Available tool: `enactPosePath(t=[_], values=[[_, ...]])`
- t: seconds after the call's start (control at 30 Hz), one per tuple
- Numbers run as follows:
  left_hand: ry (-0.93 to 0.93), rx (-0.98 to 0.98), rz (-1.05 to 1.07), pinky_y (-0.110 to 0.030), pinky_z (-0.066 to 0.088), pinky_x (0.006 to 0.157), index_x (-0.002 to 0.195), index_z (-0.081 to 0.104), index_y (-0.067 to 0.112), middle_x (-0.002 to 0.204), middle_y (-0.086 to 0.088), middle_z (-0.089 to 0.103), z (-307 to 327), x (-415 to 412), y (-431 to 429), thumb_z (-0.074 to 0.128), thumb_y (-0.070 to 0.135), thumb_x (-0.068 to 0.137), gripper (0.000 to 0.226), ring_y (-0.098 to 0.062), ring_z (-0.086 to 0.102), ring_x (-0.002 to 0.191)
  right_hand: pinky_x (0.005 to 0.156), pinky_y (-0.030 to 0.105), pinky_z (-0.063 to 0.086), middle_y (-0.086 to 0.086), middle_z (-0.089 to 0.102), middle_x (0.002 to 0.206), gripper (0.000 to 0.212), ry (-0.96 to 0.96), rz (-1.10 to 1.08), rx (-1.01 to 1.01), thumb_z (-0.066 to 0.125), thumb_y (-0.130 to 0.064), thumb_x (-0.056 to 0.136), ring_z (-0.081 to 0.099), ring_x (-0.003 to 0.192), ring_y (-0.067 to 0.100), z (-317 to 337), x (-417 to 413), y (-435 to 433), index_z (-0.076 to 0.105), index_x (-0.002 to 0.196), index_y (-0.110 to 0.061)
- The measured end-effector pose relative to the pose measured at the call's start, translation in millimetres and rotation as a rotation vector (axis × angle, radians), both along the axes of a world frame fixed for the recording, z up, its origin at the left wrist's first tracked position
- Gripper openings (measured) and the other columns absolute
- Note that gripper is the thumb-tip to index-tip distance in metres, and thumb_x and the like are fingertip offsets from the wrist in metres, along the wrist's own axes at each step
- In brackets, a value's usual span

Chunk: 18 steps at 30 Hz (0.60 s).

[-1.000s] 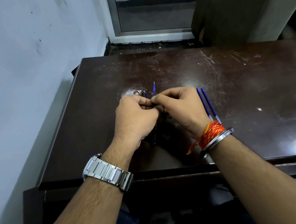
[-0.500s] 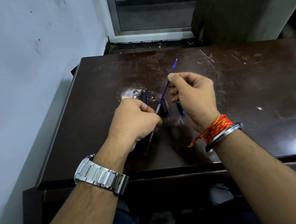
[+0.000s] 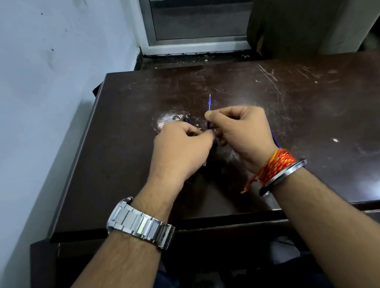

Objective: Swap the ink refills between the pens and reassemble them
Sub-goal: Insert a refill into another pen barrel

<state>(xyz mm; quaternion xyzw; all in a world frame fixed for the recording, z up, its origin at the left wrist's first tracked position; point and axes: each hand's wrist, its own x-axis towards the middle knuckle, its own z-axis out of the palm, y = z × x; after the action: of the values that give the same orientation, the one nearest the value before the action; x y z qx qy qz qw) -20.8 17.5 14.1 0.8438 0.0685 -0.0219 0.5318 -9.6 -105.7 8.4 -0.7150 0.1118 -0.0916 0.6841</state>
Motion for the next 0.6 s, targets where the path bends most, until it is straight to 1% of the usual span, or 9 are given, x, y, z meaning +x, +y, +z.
enactPosePath(t=[0.03, 0.1, 0.17, 0.23, 0.3, 0.37, 0.43, 0.5, 0.6], values=[[-0.017, 0.035, 0.005, -0.009, 0.036, 0.038, 0.062, 0.075, 0.026, 0.052, 0.016, 0.068, -0.9, 0.3, 0.4, 0.074, 0.037, 0.071, 0.014, 0.006, 0.060, 0.046, 0.039, 0.020, 0.040, -0.004, 0.059, 0.048, 0.019, 0.003, 0.005, 0.004, 0.073, -0.014, 0.085, 0.048, 0.038, 0.005, -0.3, 0.1, -0.7, 0.072, 0.066, -0.015], [-0.018, 0.106, 0.012, -0.007, 0.034, 0.036, 0.061, 0.076, 0.024, 0.051, 0.013, 0.068, -3.0, 2.1, 2.8, 0.074, 0.029, 0.072, 0.012, 0.006, 0.061, 0.049, 0.038, 0.020, 0.039, -0.005, 0.056, 0.044, 0.019, 0.016, 0.023, 0.002, 0.073, -0.015, 0.086, 0.046, 0.037, 0.005, -1.8, 0.1, -0.5, 0.072, 0.067, -0.015], [0.004, 0.169, 0.013, -0.010, 0.035, 0.033, 0.065, 0.077, 0.020, 0.054, 0.005, 0.070, -4.1, 4.7, 4.3, 0.072, 0.024, 0.072, 0.010, -0.002, 0.064, 0.051, 0.039, 0.020, 0.041, -0.006, 0.056, 0.044, 0.018, 0.041, 0.042, -0.027, 0.073, -0.017, 0.087, 0.046, 0.037, 0.006, -4.1, 0.2, 0.7, 0.072, 0.069, -0.015], [0.021, 0.230, 0.029, -0.017, 0.038, 0.031, 0.068, 0.077, 0.014, 0.058, 0.001, 0.070, -4.5, 7.1, 4.4, 0.070, 0.023, 0.071, 0.012, -0.012, 0.067, 0.056, 0.043, 0.020, 0.044, -0.004, 0.060, 0.047, 0.017, 0.064, 0.062, -0.065, 0.074, -0.019, 0.087, 0.050, 0.040, 0.007, -5.6, 0.1, 1.0, 0.073, 0.070, -0.016], [0.034, 0.269, 0.041, -0.018, 0.034, 0.028, 0.069, 0.074, 0.011, 0.061, -0.001, 0.068, -5.0, 8.9, 3.6, 0.070, 0.023, 0.071, 0.012, -0.015, 0.065, 0.054, 0.047, 0.022, 0.048, 0.000, 0.064, 0.054, 0.014, 0.069, 0.065, -0.084, 0.074, -0.020, 0.086, 0.054, 0.045, 0.009, -7.3, 0.3, 0.0, 0.074, 0.073, -0.016], [0.052, 0.291, 0.040, -0.015, 0.027, 0.026, 0.072, 0.071, 0.012, 0.064, -0.002, 0.065, -5.9, 11.0, 2.2, 0.068, 0.022, 0.070, 0.010, -0.015, 0.061, 0.053, 0.049, 0.024, 0.049, 0.004, 0.066, 0.058, 0.010, 0.064, 0.036, -0.092, 0.073, -0.017, 0.086, 0.056, 0.048, 0.011, -8.6, 1.0, -1.1, 0.074, 0.076, -0.015], [0.073, 0.341, 0.027, -0.019, 0.029, 0.029, 0.073, 0.067, 0.012, 0.068, -0.004, 0.062, -6.5, 12.7, 0.1, 0.066, 0.021, 0.070, 0.010, -0.015, 0.058, 0.053, 0.047, 0.023, 0.048, 0.004, 0.065, 0.058, 0.011, 0.057, -0.007, -0.086, 0.074, -0.015, 0.085, 0.055, 0.047, 0.011, -9.8, 1.9, -1.4, 0.072, 0.074, -0.016], [0.079, 0.375, 0.023, -0.022, 0.030, 0.037, 0.071, 0.062, 0.012, 0.070, -0.004, 0.059, -7.2, 13.8, -2.3, 0.066, 0.020, 0.070, 0.009, -0.016, 0.055, 0.055, 0.045, 0.023, 0.047, 0.002, 0.064, 0.056, 0.012, 0.055, -0.030, -0.100, 0.074, -0.014, 0.084, 0.055, 0.045, 0.010, -10.7, 2.2, -1.5, 0.072, 0.072, -0.016], [0.087, 0.389, 0.029, -0.024, 0.032, 0.042, 0.075, 0.063, 0.011, 0.074, -0.005, 0.060, -8.2, 14.2, -3.7, 0.068, 0.020, 0.071, 0.011, -0.020, 0.058, 0.060, 0.046, 0.023, 0.048, 0.000, 0.064, 0.053, 0.010, 0.060, -0.039, -0.124, 0.075, -0.015, 0.082, 0.056, 0.044, 0.009, -11.0, 1.5, -1.2, 0.072, 0.073, -0.016]])
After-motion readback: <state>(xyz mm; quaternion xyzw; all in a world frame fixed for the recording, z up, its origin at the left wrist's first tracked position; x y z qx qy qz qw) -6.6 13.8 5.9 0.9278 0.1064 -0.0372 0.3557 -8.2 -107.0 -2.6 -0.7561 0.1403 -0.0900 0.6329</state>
